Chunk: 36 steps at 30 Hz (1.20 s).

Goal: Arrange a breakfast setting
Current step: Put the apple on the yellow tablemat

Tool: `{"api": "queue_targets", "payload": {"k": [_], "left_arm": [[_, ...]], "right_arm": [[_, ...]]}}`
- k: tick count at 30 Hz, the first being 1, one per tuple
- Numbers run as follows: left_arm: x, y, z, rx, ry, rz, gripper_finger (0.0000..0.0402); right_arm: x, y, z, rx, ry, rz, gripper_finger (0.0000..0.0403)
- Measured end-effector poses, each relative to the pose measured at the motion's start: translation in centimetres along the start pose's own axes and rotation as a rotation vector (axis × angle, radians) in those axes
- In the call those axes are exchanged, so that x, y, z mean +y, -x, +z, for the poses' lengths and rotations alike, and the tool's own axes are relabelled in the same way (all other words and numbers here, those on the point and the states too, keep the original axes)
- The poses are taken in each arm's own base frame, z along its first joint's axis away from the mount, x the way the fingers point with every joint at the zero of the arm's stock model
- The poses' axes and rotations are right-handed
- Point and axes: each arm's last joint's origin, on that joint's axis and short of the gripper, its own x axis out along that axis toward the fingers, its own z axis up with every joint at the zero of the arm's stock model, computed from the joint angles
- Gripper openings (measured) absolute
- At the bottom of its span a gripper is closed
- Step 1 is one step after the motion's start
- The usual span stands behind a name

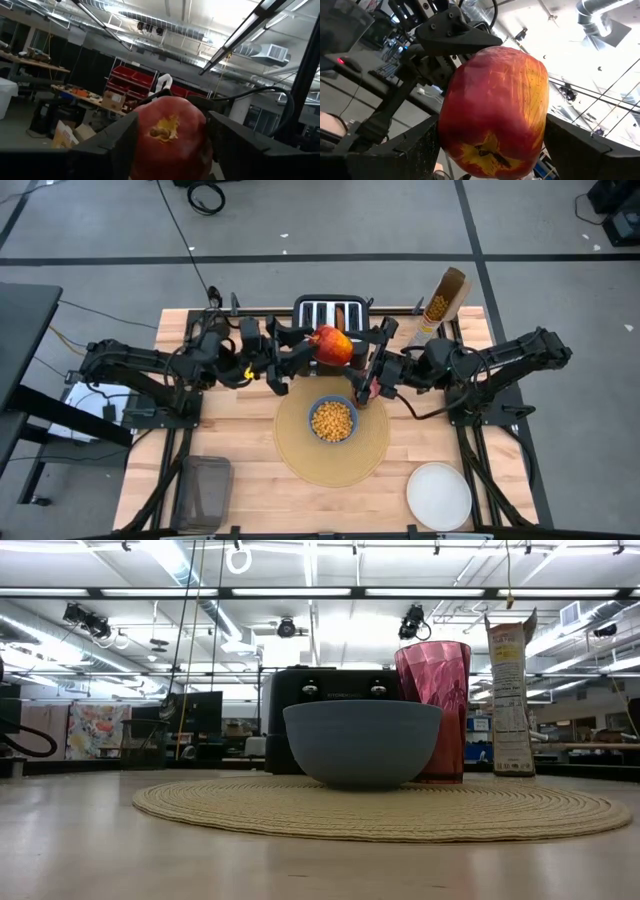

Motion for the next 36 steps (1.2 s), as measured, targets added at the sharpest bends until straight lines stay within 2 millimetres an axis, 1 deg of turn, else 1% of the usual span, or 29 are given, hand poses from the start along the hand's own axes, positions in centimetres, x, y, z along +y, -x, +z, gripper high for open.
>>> {"api": "queue_targets", "payload": {"k": [3,9,12,19,29,36], "left_arm": [[0.0,0.0,0.0,0.0,0.0,0.0,0.0215],[-0.1,0.0,0.4,-0.044,0.011,-0.008,0.0156],[0.0,-0.1,0.5,-0.056,0.019,-0.007,0.0138],[-0.1,-0.3,0.6,-0.099,0.048,-0.015,0.014],[0.5,-2.0,-1.1,-0.231,0.089,-0.027,0.0144],[0.5,-2.2,-1.4,-0.262,0.087,-0.031,0.0144]], "right_arm": [[0.0,0.0,0.0,0.002,-0.001,0.001,0.0319],[0.0,0.0,0.1,-0.008,-0.016,0.002,0.0319],[-0.1,0.1,0.4,-0.026,-0.016,-0.011,0.0319],[-0.5,0.1,0.7,-0.062,0.01,-0.056,0.0319],[-0.9,0.1,0.8,-0.071,0.033,-0.085,0.0319],[-0.7,0.1,0.7,-0.057,0.043,-0.07,0.0319]]}}
